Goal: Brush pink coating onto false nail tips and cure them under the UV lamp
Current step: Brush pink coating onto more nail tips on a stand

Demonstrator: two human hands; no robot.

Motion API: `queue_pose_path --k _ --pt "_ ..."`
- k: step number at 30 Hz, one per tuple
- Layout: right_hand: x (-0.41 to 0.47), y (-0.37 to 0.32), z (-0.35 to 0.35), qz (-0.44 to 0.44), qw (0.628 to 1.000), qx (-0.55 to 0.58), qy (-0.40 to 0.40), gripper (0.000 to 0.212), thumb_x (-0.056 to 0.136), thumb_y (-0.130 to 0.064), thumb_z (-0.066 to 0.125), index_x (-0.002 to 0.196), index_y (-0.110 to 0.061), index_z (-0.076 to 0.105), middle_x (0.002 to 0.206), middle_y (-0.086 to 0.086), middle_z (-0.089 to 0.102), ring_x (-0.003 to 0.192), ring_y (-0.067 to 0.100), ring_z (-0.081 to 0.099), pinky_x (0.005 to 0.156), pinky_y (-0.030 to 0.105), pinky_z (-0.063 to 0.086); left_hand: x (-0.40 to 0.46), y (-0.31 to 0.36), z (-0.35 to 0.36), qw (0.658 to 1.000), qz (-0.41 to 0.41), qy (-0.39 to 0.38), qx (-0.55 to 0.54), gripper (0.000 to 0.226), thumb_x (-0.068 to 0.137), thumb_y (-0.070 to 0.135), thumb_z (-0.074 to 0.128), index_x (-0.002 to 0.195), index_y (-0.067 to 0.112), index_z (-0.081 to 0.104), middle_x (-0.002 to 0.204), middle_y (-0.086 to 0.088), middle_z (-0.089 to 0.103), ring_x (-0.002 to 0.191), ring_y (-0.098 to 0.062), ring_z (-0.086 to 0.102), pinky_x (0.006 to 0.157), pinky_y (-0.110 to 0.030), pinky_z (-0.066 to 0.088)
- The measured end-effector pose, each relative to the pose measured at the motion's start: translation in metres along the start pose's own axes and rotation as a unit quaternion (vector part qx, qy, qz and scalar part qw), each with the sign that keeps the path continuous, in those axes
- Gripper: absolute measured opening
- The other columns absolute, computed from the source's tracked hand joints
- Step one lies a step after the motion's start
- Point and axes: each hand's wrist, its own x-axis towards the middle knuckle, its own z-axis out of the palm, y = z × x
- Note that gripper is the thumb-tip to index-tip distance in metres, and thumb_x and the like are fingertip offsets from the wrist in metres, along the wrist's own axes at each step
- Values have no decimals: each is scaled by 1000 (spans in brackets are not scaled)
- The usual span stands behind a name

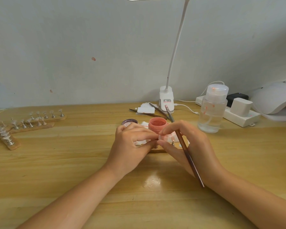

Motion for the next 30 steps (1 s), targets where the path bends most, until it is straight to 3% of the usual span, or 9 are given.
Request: queue_pose_path --k 5,8,13,18,25,30 --pt "0 1 -4 53 995 82 3 24 73 -9 76 85 -19 58 84 -15 65 85 2 61 77 20 48 1 5 -1 1000 -4 -9 9 20 66 51 70 85 49 62 85 39 58 101 11 47 92 -27 25" --pt "5 8 -14 74 992 95 29 24 73 -11 75 83 -21 56 82 -12 65 80 1 61 74 15 46 3 4 -1 1000 -19 -20 2 36 61 56 72 93 48 58 95 26 62 98 2 52 95 -43 33" --pt "9 28 -32 94 993 77 -5 23 72 -17 73 84 -25 54 81 -9 65 78 3 63 70 11 48 1 0 -3 996 -86 -21 -4 49 50 60 76 84 40 47 85 22 54 84 4 50 91 -47 39" --pt "6 44 -36 130 986 63 -82 24 73 -17 74 82 -28 55 77 -11 65 77 -1 62 68 10 48 1 -10 -3 983 -167 -77 21 43 52 49 79 78 34 49 80 16 55 77 1 51 92 -43 40" --pt "2 49 -36 120 984 59 -121 25 72 -16 75 82 -30 56 76 -13 64 75 -1 62 70 15 51 2 -12 -6 975 -189 -115 5 25 61 36 80 70 40 57 82 20 59 81 1 55 95 -43 39" --pt "4 43 -37 123 988 51 -84 18 73 -44 58 89 -37 56 79 -13 64 80 -4 60 69 14 48 3 -11 -8 974 -193 -122 -7 25 64 29 80 71 40 60 86 21 58 88 -6 59 98 -41 39"
